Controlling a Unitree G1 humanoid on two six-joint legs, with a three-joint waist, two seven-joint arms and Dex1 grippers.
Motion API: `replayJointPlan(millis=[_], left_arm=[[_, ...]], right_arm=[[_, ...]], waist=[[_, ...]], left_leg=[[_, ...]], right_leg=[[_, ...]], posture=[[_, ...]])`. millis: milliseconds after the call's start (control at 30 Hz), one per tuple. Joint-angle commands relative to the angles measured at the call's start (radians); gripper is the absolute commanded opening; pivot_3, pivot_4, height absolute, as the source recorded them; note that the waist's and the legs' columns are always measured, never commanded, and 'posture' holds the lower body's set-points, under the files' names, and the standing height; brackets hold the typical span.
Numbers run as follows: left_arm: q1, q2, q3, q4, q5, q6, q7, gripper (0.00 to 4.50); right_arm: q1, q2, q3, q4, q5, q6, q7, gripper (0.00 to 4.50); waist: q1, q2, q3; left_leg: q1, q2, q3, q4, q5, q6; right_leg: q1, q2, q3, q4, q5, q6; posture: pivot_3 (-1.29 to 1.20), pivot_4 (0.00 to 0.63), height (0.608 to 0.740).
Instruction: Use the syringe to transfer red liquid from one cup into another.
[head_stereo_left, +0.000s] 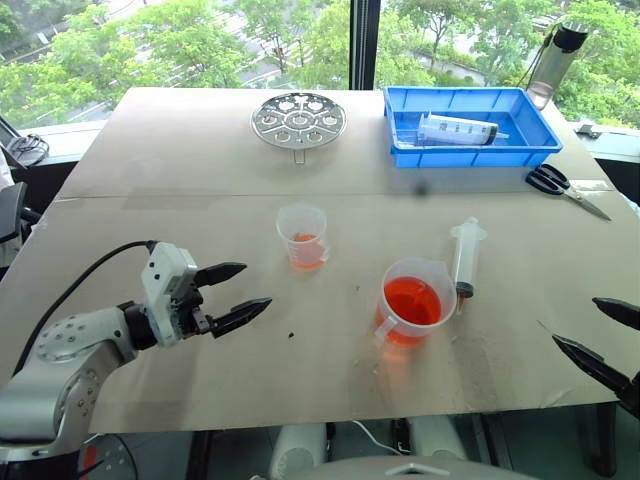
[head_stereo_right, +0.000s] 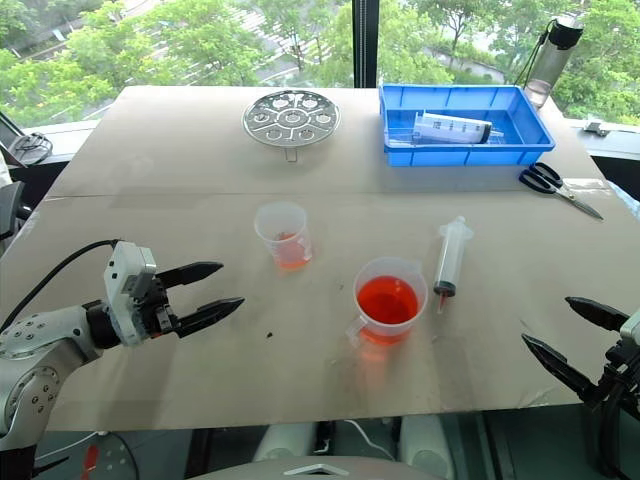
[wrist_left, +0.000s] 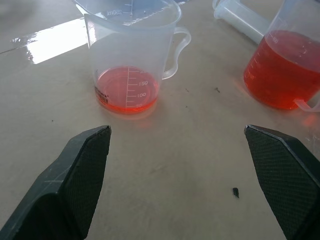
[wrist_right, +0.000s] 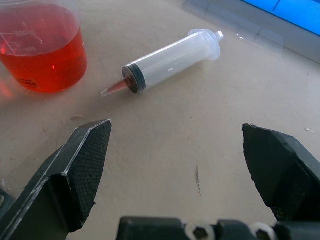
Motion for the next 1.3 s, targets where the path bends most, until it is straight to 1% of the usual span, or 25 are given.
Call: replayJointPlan(millis=[33, 100, 167, 200, 267, 333, 400, 467, 500, 533, 600, 700, 733, 767, 867, 933, 1000, 1100, 1200, 1300], left_arm=[[-0.031, -0.013, -0.001, -0.015, -0.038, 0.0, 0.01, 4.38], [-0.086, -0.022, -0.008, -0.025, -0.09, 0.033, 0.016, 4.38], [-0.112, -0.022, -0.014, -0.029, -0.104, 0.041, 0.011, 4.38], [-0.126, -0.021, -0.017, -0.032, -0.12, 0.048, 0.005, 4.38], [-0.147, -0.008, -0.031, -0.041, -0.128, 0.04, -0.022, 4.38], [-0.151, 0.011, -0.049, -0.055, -0.128, 0.027, -0.065, 4.38], [-0.154, 0.029, -0.065, -0.069, -0.129, 0.018, -0.1, 4.38], [-0.168, 0.043, -0.085, -0.086, -0.133, 0.012, -0.124, 4.38], [-0.178, 0.048, -0.095, -0.091, -0.132, 0.007, -0.134, 4.38], [-0.185, 0.05, -0.102, -0.093, -0.13, 0.004, -0.139, 4.38], [-0.204, 0.051, -0.11, -0.088, -0.13, 0.004, -0.14, 4.38], [-0.228, 0.054, -0.116, -0.091, -0.137, 0.011, -0.138, 4.38], [-0.236, 0.055, -0.115, -0.098, -0.148, 0.021, -0.134, 4.38], [-0.241, 0.057, -0.113, -0.102, -0.156, 0.029, -0.132, 4.38], [-0.232, 0.063, -0.102, -0.124, -0.173, 0.035, -0.134, 4.38], [-0.224, 0.065, -0.096, -0.135, -0.18, 0.036, -0.132, 4.38], [-0.22, 0.065, -0.09, -0.142, -0.19, 0.041, -0.123, 4.38], [-0.211, 0.064, -0.088, -0.158, -0.193, 0.043, -0.113, 4.38], [-0.198, 0.059, -0.089, -0.171, -0.191, 0.04, -0.101, 4.38], [-0.186, 0.052, -0.09, -0.185, -0.194, 0.041, -0.08, 4.38]], right_arm=[[-0.058, -0.001, 0.032, -0.001, -0.036, -0.021, -0.074, 4.5], [-0.141, -0.019, 0.091, -0.036, -0.134, 0.023, -0.226, 4.5], [-0.178, -0.046, 0.115, -0.076, -0.164, 0.123, -0.314, 4.5], [-0.209, -0.066, 0.126, -0.089, -0.132, 0.192, -0.334, 4.5], [-0.319, -0.117, 0.156, -0.074, -0.022, 0.372, -0.372, 4.5], [-0.471, -0.125, 0.191, -0.061, 0.061, 0.519, -0.455, 4.5], [-0.646, -0.092, 0.207, -0.04, 0.16, 0.691, -0.544, 4.5], [-0.887, -0.022, 0.24, 0.036, 0.186, 0.952, -0.653, 4.5], [-0.993, 0.017, 0.271, 0.093, 0.189, 1.037, -0.725, 4.5], [-1.057, 0.042, 0.291, 0.135, 0.198, 1.081, -0.782, 4.5], [-1.131, 0.064, 0.33, 0.229, 0.264, 1.095, -0.898, 4.5], [-1.231, 0.089, 0.357, 0.438, 0.438, 1.095, -1.114, 4.5], [-1.262, 0.093, 0.377, 0.5, 0.482, 1.095, -1.17, 4.5], [-1.288, 0.095, 0.394, 0.554, 0.541, 1.095, -1.239, 4.5], [-1.367, 0.105, 0.462, 0.699, 0.691, 1.095, -1.394, 4.5], [-1.393, 0.094, 0.493, 0.759, 0.779, 1.095, -1.478, 4.5], [-1.404, 0.076, 0.522, 0.813, 0.855, 1.095, -1.548, 4.5], [-1.416, 0.034, 0.591, 0.89, 0.925, 1.095, -1.604, 4.5], [-1.434, 0.006, 0.644, 0.947, 0.957, 1.095, -1.629, 4.5], [-1.466, 0.006, 0.676, 1.012, 0.957, 1.095, -1.643, 4.5]], waist=[[0.0, 0.0, 0.0], [-0.001, 0.0, 0.0], [-0.001, 0.0, 0.0], [-0.001, 0.001, 0.0], [-0.003, 0.002, -0.001], [-0.005, 0.002, -0.001], [-0.006, 0.002, 0.0], [-0.009, 0.002, 0.0], [-0.008, 0.002, 0.0], [-0.005, 0.002, 0.0], [0.002, 0.003, 0.0], [0.002, 0.003, 0.0], [-0.001, 0.003, 0.0], [-0.003, 0.003, 0.0], [-0.021, 0.003, 0.0], [-0.027, 0.003, 0.0], [-0.027, 0.003, 0.0], [-0.025, 0.003, 0.0], [-0.028, 0.003, 0.0], [-0.029, 0.003, 0.0]], left_leg=[[0.0, 0.0, 0.0, 0.0, 0.0, 0.0], [0.0, 0.0, 0.0, 0.0, 0.0, 0.0], [0.0, 0.0, 0.0, 0.001, 0.0, 0.0], [0.0, 0.0, 0.0, 0.001, 0.0, 0.0], [0.0, -0.001, 0.0, 0.0, 0.0, 0.0], [-0.001, -0.002, 0.001, 0.0, 0.001, -0.001], [-0.001, -0.002, 0.001, 0.0, 0.001, -0.001], [-0.002, -0.001, 0.001, 0.0, 0.001, -0.001], [-0.001, -0.001, 0.002, 0.0, 0.0, 0.0], [-0.002, -0.001, 0.002, 0.0, 0.0, 0.0], [-0.002, -0.002, 0.002, 0.0, 0.0, 0.0], [-0.006, -0.003, 0.002, 0.0, 0.002, -0.003], [-0.007, -0.003, 0.003, 0.0, 0.002, -0.002], [-0.01, -0.004, 0.006, 0.0, 0.001, -0.002], [-0.017, -0.004, 0.006, 0.001, 0.001, -0.002], [-0.017, -0.003, 0.007, 0.001, 0.001, -0.002], [-0.018, -0.003, 0.007, 0.0, 0.001, -0.002], [-0.019, -0.003, 0.007, 0.001, 0.001, -0.002], [-0.019, -0.003, 0.007, 0.001, 0.001, -0.002], [-0.018, -0.003, 0.007, 0.001, 0.001, -0.002]], right_leg=[[0.0, 0.0, 0.0, 0.0, 0.0, 0.0], [0.0, 0.0, 0.0, 0.0, 0.0, 0.0], [0.0, -0.001, 0.0, 0.0, 0.0, 0.0], [0.0, -0.001, 0.0, 0.0, 0.0, 0.0], [0.0, 0.0, 0.0, 0.0, 0.0, 0.0], [-0.001, 0.0, 0.001, 0.0, 0.0, 0.0], [-0.001, 0.001, 0.001, 0.0, 0.0, 0.0], [-0.002, 0.001, 0.001, 0.0, 0.0, -0.001], [-0.002, 0.001, 0.002, 0.0, 0.001, -0.001], [-0.002, 0.001, 0.002, 0.0, 0.001, -0.001], [-0.002, 0.001, 0.002, 0.0, 0.001, -0.002], [-0.005, 0.0, 0.001, 0.0, 0.001, -0.001], [-0.006, 0.0, 0.001, 0.0, 0.001, -0.001], [-0.009, 0.0, 0.002, -0.001, 0.003, 0.003], [-0.016, 0.0, 0.003, 0.0, 0.004, 0.004], [-0.017, 0.0, 0.002, 0.0, 0.004, 0.004], [-0.017, 0.001, 0.001, 0.0, 0.004, 0.003], [-0.017, 0.0, 0.0, -0.001, 0.004, 0.004], [-0.017, 0.0, 0.002, -0.001, 0.004, 0.004], [-0.017, 0.001, 0.001, 0.0, 0.004, 0.004]], posture=[[0.0, 0.15, 0.74], [0.0, 0.15, 0.74], [0.0, 0.15, 0.74], [0.0, 0.15, 0.74], [0.0, 0.15, 0.74], [0.0, 0.15, 0.74], [0.0, 0.15, 0.74], [0.0, 0.15, 0.74], [0.0, 0.15, 0.74], [0.0, 0.15, 0.74], [0.0, 0.15, 0.74], [0.0, 0.15, 0.74], [0.0, 0.15, 0.74], [0.0, 0.15, 0.74], [0.0, 0.15, 0.74], [0.0, 0.15, 0.74], [0.0, 0.15, 0.74], [0.0, 0.15, 0.74], [0.0, 0.15, 0.74], [0.0, 0.15, 0.74]])
